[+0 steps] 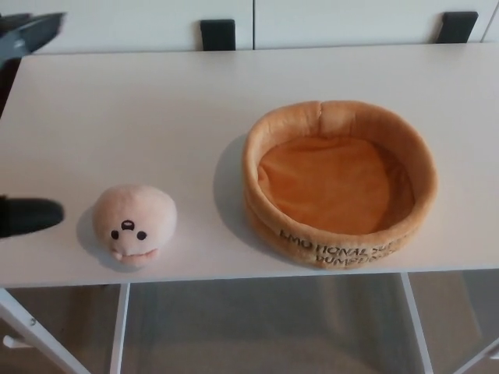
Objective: The robot walks towards a table in front, picks a dumpling toy with left hand and puts it in an orange round plate
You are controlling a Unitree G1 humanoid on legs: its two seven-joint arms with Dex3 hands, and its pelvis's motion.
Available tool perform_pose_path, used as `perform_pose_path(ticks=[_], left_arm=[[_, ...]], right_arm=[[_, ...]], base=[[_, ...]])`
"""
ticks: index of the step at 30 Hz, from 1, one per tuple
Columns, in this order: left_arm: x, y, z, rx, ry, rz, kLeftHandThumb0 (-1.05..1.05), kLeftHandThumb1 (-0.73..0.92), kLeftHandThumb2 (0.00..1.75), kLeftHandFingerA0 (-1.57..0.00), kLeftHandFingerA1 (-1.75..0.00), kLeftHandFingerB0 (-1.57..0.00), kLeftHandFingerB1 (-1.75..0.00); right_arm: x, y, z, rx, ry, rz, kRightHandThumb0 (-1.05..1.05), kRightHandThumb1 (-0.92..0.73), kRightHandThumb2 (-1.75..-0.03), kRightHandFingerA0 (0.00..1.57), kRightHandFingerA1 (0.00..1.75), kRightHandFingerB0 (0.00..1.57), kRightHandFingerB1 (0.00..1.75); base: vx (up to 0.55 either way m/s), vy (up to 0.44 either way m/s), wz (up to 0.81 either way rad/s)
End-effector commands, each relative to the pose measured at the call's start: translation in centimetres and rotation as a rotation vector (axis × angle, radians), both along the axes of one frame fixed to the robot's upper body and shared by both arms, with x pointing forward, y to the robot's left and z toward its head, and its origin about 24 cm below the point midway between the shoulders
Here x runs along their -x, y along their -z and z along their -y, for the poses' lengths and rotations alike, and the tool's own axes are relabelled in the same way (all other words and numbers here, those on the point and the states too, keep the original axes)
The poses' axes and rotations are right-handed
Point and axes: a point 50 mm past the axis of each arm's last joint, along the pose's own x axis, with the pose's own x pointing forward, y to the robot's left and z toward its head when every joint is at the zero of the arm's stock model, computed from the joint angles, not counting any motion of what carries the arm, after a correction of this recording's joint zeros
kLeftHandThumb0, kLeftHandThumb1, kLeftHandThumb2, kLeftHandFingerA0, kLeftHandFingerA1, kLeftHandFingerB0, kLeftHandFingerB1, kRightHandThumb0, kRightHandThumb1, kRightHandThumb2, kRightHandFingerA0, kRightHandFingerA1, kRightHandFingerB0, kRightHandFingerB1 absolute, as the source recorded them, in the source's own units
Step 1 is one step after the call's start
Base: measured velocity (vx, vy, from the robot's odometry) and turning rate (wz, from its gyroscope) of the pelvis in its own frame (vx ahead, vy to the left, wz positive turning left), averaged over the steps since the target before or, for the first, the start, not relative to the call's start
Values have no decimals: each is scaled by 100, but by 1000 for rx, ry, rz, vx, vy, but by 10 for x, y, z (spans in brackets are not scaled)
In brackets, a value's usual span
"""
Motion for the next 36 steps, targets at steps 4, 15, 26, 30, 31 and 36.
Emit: perform_pose_path(ticks=[4,15,26,30,31,36], left_arm=[[-65,45,8,-539,-246,-503,-39,30,69,0,-22,0,-22],[-66,70,16,-724,-246,-679,-47,32,72,0,-18,0,-21],[-84,85,24,-828,-338,-744,-70,29,70,0,-8,0,-11],[-90,89,26,-849,-362,-756,-72,32,72,0,-5,0,-9],[-92,91,26,-860,-371,-764,-73,31,71,0,-5,0,-9],[-95,102,27,-889,-396,-774,-74,32,72,0,-3,0,-10]], right_arm=[[-2,-4,9,48,21,6,-42,-57,-79,76,60,43,47],[-1,-5,10,92,-45,-3,-43,-57,-78,61,54,42,46],[0,-5,9,94,-48,-13,-33,-65,-59,66,43,47,36],[-2,-4,9,91,-42,-6,-41,-56,-77,63,54,44,47],[-1,-4,8,92,-46,-11,-41,-55,-77,62,54,43,46],[-1,-4,8,90,-54,-9,-43,-55,-78,62,55,43,47]], base=[[0,0,0],[0,0,0],[0,0,0],[0,0,0],[0,0,0],[0,0,0]])
